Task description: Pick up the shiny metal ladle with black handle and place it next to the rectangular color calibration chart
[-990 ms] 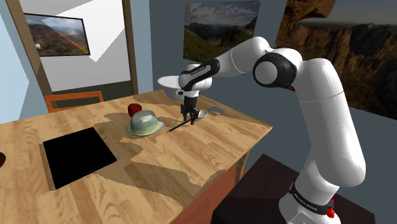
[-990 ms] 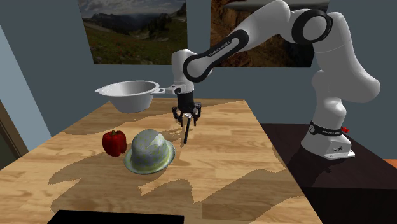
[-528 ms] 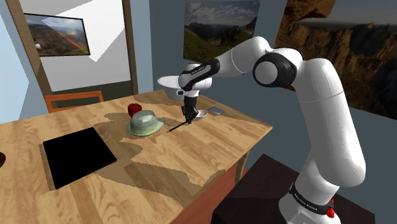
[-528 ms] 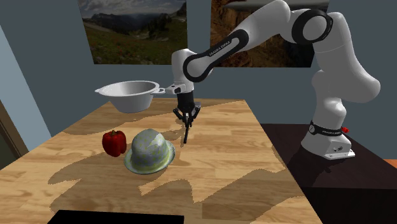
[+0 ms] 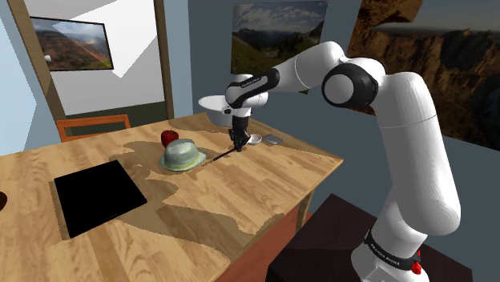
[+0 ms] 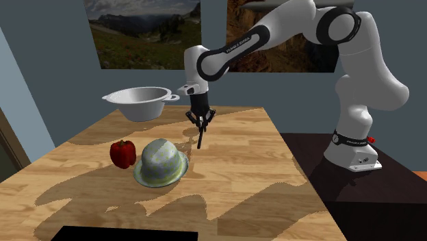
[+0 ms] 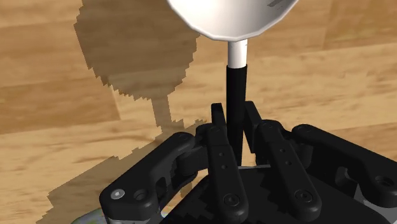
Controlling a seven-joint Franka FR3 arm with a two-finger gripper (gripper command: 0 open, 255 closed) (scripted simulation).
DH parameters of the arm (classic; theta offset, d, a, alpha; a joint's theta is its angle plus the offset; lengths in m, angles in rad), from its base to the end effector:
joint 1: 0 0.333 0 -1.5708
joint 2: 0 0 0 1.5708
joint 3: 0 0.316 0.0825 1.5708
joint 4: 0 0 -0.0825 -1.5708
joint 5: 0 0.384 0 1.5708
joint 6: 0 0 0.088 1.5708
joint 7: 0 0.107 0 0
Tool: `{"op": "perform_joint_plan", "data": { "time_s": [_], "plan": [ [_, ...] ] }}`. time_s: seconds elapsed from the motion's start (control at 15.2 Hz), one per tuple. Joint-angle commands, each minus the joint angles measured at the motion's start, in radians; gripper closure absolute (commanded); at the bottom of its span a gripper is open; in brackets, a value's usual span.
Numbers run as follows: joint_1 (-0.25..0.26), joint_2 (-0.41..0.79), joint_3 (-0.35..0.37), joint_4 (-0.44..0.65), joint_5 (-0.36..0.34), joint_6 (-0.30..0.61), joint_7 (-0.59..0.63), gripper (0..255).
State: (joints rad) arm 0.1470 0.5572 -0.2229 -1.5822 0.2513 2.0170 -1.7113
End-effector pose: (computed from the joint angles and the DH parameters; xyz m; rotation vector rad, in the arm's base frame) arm 0.6806 -0.0172 0.3110 -2.1499 -2.0868 -0.0204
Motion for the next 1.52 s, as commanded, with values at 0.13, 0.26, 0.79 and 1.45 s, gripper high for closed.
{"op": "perform_joint_plan", "data": {
  "time_s": [0.13, 0.26, 0.79, 1.45],
  "plan": [
    [0.002, -0.025, -0.004, 0.016, -0.008, -0.04, 0.008, 255],
    [0.002, -0.036, -0.006, 0.026, -0.012, -0.061, 0.012, 255],
    [0.003, -0.072, -0.012, 0.08, -0.025, -0.149, 0.028, 255],
    [0.131, -0.163, 0.03, -0.03, -0.043, -0.105, 0.189, 255]
  ]
}}
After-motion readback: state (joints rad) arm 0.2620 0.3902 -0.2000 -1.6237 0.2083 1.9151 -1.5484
